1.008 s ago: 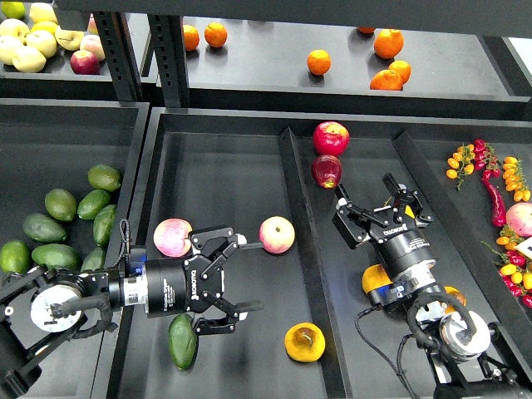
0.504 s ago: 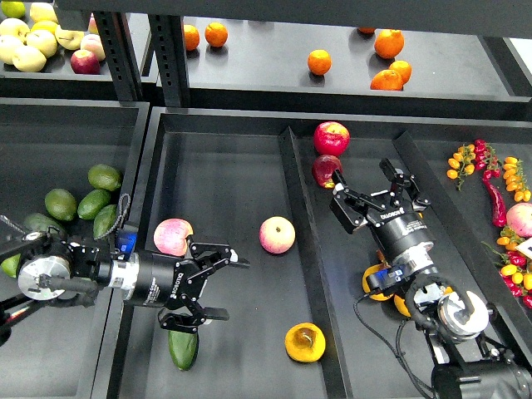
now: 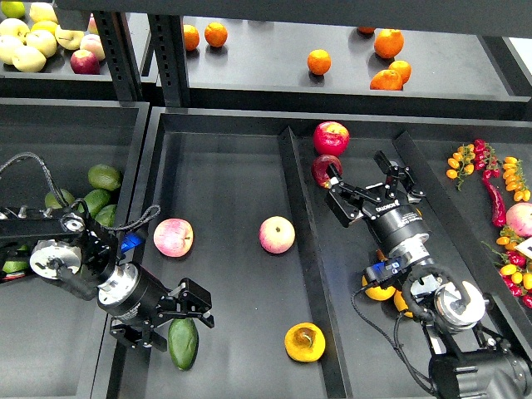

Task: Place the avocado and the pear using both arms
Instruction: 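Lower the open left gripper around the dark green avocado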

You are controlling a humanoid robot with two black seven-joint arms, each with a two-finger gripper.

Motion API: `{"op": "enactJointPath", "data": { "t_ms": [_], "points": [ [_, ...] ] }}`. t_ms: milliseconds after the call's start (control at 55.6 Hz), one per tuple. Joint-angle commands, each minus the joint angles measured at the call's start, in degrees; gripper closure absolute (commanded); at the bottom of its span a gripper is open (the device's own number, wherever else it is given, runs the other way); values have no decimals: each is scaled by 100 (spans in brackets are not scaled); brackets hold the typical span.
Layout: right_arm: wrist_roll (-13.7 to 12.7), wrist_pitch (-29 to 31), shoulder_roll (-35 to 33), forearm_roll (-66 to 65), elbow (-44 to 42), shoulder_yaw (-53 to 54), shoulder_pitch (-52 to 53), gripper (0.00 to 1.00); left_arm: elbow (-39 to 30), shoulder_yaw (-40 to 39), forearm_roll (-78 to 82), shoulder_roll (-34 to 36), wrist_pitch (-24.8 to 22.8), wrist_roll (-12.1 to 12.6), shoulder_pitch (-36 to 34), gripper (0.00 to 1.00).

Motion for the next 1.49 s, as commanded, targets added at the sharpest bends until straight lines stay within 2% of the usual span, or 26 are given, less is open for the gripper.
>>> {"op": "enactJointPath", "data": {
  "t_ms": [0, 432, 612, 1026, 1475],
  "points": [
    [-11, 63, 0, 1, -51, -15, 15, 0, 349, 315, 31, -298, 0, 1, -173, 1],
    [-2, 195, 0, 1, -113, 29, 76, 0, 1333, 1115, 163, -1686, 0, 1, -630, 1],
    [-11, 248, 0, 1, -122, 73, 76, 0, 1553, 1440, 154, -1985, 0, 1, -701, 1],
    [-11, 301, 0, 1, -113, 73, 76, 0, 2019, 1774, 163, -2065, 0, 1, -648, 1],
    [-11, 318, 0, 1, -122, 82, 76, 0, 2178, 1827, 163, -2258, 0, 1, -455, 1]
  ]
}}
